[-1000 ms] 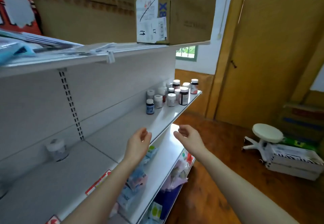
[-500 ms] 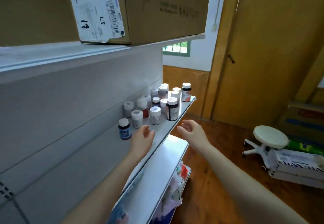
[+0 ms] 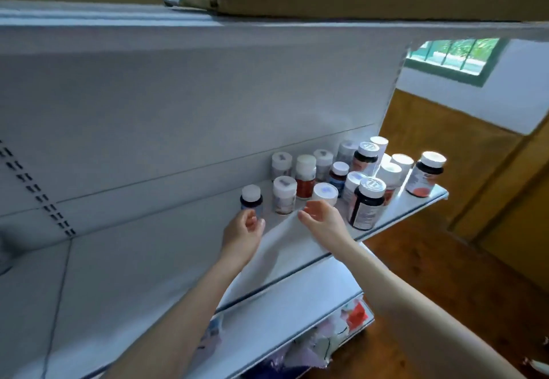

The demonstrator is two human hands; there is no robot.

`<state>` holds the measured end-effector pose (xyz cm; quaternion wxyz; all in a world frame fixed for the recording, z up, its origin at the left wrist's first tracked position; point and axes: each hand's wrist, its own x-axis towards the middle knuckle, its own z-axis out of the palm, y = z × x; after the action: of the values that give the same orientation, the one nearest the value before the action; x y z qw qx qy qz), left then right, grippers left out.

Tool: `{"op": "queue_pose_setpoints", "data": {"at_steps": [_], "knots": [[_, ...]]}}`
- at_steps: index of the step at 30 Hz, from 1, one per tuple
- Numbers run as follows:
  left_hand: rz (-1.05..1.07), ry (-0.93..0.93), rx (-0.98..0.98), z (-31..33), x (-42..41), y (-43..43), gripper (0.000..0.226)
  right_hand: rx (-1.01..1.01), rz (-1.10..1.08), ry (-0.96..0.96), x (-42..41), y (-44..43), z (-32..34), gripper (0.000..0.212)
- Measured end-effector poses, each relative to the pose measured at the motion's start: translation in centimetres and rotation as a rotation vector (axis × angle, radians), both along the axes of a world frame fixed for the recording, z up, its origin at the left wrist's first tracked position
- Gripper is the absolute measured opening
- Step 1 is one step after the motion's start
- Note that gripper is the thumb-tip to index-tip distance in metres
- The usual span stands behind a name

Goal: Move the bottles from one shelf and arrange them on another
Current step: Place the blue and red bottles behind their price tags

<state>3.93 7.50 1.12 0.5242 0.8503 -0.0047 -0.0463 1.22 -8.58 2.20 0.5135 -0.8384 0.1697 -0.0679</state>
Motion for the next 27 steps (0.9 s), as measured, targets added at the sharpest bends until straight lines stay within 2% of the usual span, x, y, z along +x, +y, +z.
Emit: {"op": "queue_pose_setpoints", "data": {"at_steps": [3,8,11,14,20,27], "knots": [[0.086,0.018,0.037,-1.1,1.2,1.0,0.03,0.034,0.086,0.048,2.2,1.3,-1.4,0.036],[0.089,0.036,0.14,-2.3,3.6,1.5,0.043,0.003,0.17,0.106,4.7,2.4,-3.3,0.016],[0.044,0.037,0.138,-2.9,4.9,1.1,0.048,0.007,0.227,0.124,6.0,3.1,-3.9,0.022],[0.026,-0.012,0.085,-3.3,5.8,0.9,0.043,0.03,0.247,0.134,6.7,3.9,-3.7,0.033],[0.068,-0.082,-0.024,-3.4,6.0,1.3,0.036,0.079,0.267,0.032,7.1,3.9,-3.9,0.032],[0.178,-0.137,-0.18,-0.3,3.1,3.5,0.031,0.175,0.366,-0.032,6.3,5.1,-0.4,0.031]]}}
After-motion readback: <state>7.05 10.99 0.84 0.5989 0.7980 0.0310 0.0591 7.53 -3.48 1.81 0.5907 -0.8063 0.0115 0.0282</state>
